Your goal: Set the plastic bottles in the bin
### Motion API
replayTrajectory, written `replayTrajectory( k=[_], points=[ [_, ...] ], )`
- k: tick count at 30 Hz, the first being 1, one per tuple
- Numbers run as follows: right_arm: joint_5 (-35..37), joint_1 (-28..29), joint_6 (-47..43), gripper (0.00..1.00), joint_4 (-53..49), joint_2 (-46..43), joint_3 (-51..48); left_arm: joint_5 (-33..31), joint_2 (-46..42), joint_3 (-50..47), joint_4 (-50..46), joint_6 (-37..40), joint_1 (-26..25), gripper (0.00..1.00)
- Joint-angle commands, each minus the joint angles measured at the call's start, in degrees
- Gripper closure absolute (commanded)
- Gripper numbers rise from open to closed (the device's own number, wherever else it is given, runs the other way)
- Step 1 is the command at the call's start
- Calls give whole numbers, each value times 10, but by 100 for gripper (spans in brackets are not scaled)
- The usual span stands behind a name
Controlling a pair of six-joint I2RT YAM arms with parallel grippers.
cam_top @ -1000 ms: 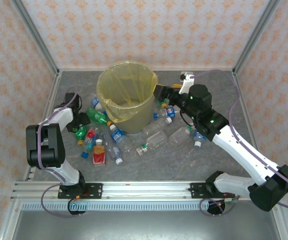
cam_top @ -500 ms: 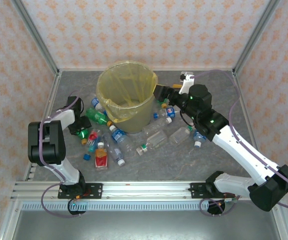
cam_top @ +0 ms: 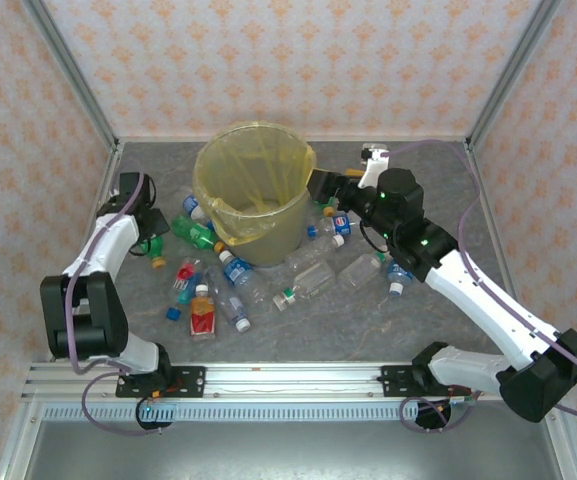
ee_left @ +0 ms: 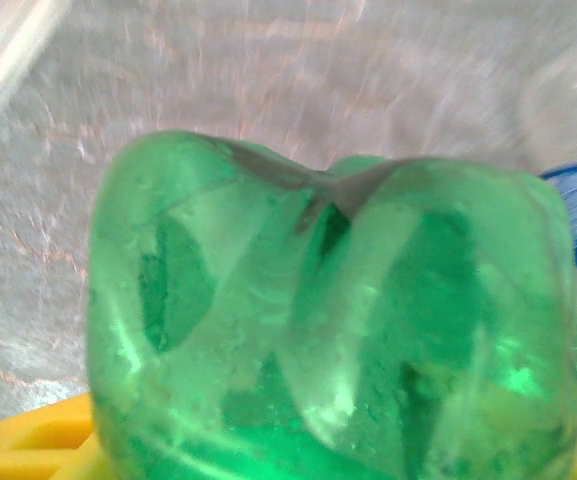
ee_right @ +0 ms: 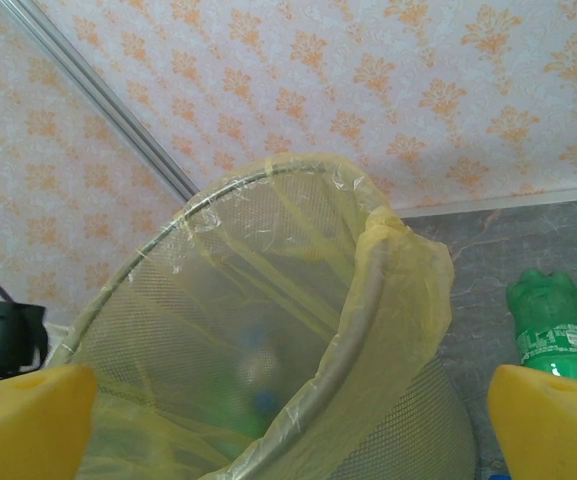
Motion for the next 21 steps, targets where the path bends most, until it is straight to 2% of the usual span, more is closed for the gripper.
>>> replayTrajectory(
  k=[1,8,13,21],
  points=[
    [-9,3,9,0,6,3,25,7,-37,56,-38,-23,-1,45],
    [-26,3,20,0,10,16,39,34,-79,165,-50,-49,-38,45],
    [-39,3,30,0,8,21,52,5,-94,241,-44,-57,-95,45],
    [-49,3,41,0,7,41,66,21,-104,293,14,-64,-194,45]
  ],
)
